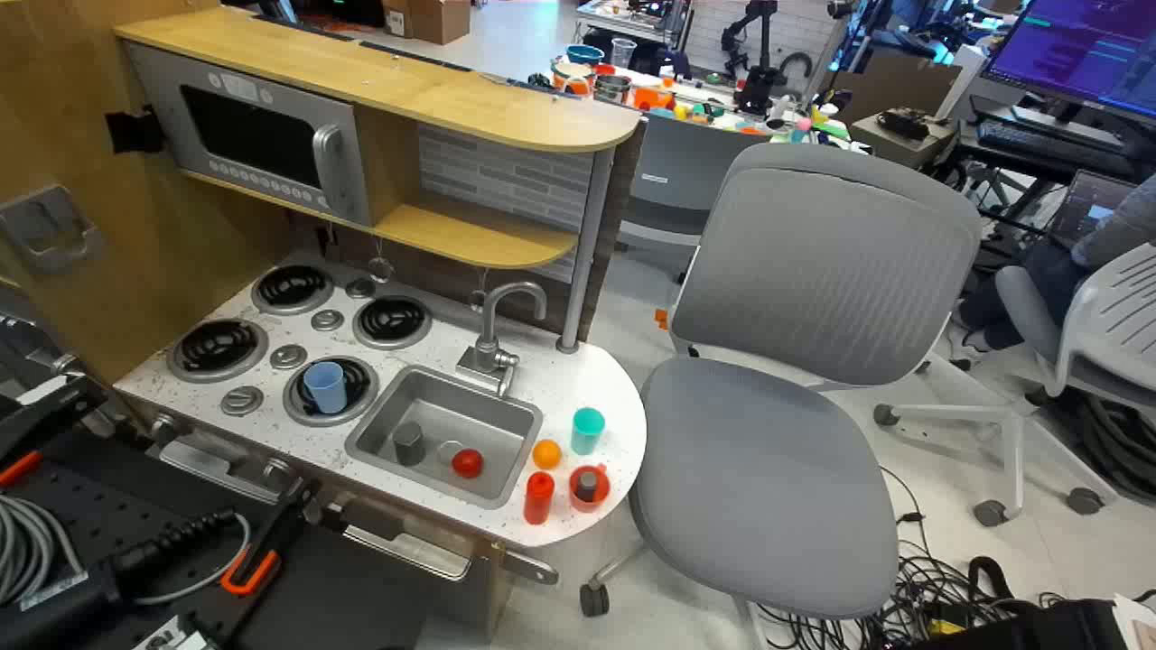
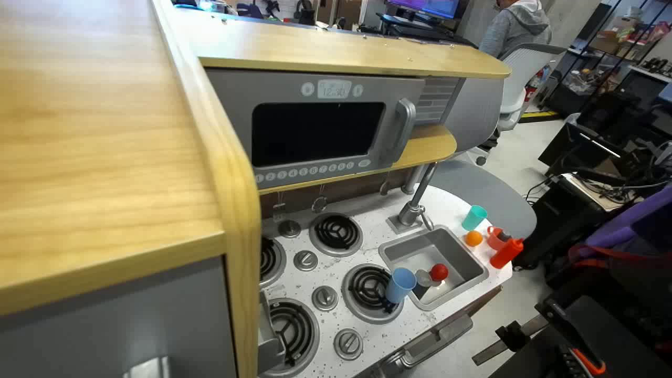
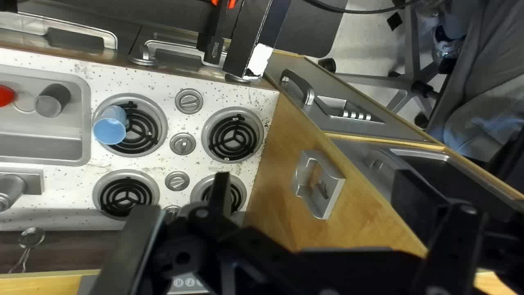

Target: Take the blue cup and put it in the sink

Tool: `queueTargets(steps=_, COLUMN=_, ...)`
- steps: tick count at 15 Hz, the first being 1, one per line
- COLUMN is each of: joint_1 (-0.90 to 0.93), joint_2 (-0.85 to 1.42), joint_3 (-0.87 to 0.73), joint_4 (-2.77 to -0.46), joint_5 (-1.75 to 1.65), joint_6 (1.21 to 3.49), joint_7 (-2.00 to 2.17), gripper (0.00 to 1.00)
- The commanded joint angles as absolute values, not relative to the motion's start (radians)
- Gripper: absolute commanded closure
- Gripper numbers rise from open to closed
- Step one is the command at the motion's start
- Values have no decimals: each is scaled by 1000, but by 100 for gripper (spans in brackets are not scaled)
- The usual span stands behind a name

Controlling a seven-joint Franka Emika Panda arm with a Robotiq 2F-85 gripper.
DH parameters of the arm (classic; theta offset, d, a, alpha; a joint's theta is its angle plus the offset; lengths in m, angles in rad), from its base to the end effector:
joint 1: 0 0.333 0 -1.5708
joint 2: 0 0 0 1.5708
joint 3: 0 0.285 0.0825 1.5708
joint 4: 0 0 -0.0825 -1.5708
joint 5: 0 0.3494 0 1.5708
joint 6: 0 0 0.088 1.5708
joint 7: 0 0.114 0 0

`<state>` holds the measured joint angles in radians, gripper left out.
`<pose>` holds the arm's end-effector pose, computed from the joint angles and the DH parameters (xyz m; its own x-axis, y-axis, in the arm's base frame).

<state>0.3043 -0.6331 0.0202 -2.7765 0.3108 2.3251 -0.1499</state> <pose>0.3240 0.1157 0.3962 0.9495 0.2493 0.1905 0.2887 -0.9319 -0.2197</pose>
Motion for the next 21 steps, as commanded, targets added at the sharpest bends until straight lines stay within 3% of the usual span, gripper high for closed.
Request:
queueTargets(steps=1, joint_1=297, joint_2=-634, joint_3=28, joint_4=-2774, joint_5=316, joint_6=2320, joint_7=-153, gripper=0)
queueTargets(steps=11, joint_1=297, joint_2=-634, joint_3=28, joint_4=-2774, joint_5=316, joint_6=2320, joint_7=-153, gripper=0)
queueTargets(steps=21, joint_1=137, joint_2=-478, joint_3=-32, joint_4=-2765, joint_5=156, joint_6=2501, joint_7=-237, gripper=0)
